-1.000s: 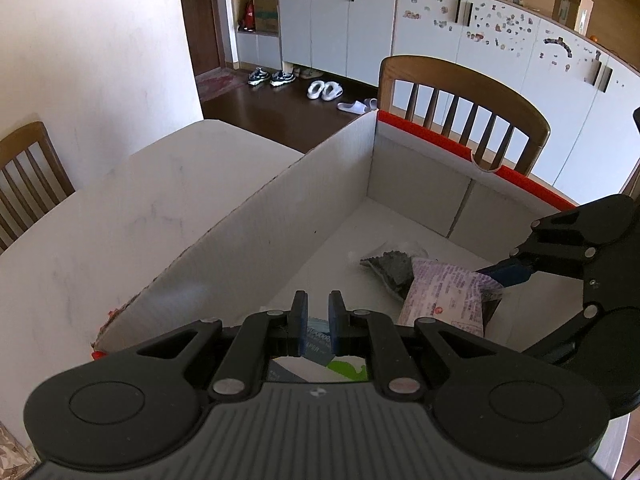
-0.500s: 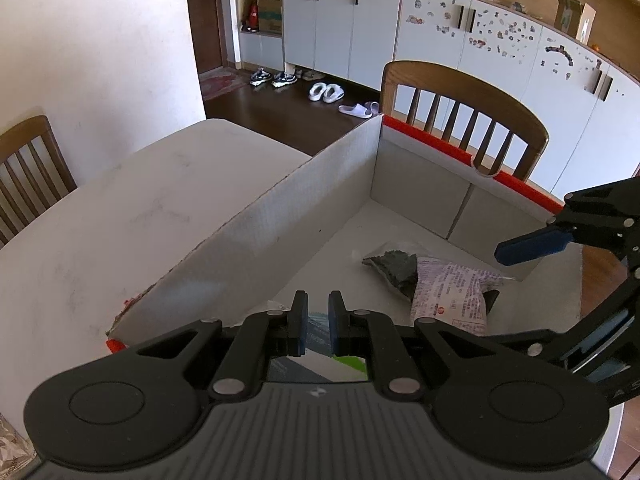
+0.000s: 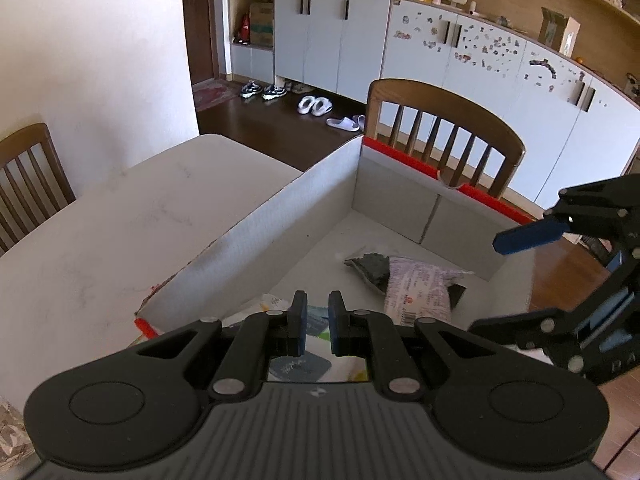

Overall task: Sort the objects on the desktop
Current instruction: 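Withdraw both tools from the shoebox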

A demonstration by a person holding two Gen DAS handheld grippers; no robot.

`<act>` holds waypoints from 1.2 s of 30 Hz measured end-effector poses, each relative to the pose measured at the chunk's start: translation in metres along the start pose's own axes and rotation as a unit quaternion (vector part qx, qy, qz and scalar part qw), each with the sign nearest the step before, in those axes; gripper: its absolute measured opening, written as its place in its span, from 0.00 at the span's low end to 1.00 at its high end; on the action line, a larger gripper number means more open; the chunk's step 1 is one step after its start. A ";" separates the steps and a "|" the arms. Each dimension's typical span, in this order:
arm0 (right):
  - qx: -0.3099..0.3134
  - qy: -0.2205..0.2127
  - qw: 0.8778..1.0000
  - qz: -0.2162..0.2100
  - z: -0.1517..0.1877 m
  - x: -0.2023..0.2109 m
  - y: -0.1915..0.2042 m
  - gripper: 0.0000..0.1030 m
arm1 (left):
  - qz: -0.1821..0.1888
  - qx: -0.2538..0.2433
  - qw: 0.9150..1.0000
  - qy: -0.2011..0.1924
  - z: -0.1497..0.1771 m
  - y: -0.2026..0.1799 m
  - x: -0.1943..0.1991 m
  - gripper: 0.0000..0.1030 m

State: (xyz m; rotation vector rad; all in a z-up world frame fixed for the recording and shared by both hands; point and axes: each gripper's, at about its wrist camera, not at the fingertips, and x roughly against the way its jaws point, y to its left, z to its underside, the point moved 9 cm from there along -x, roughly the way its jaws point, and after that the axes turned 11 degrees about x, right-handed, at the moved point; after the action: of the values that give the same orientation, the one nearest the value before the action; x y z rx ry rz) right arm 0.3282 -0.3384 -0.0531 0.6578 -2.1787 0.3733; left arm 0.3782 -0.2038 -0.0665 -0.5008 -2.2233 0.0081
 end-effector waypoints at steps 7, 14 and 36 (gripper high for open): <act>-0.015 -0.014 1.000 0.007 -0.001 0.013 0.004 0.77 | 0.014 -0.003 1.000 -0.006 0.009 -0.005 0.024 0.09; -0.031 -0.033 0.999 0.010 -0.004 0.027 0.010 0.81 | 0.019 -0.003 1.000 -0.017 0.016 -0.004 0.047 0.10; -0.062 -0.078 0.994 0.048 -0.006 0.065 0.043 0.94 | 0.072 -0.009 0.996 -0.049 0.047 0.004 0.099 0.77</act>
State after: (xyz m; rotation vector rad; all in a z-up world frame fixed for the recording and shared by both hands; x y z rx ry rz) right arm 0.2724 -0.3214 -0.0011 0.5301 -2.3680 0.2415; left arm 0.2879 -0.1568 -0.0245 -0.6834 -2.2785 0.0905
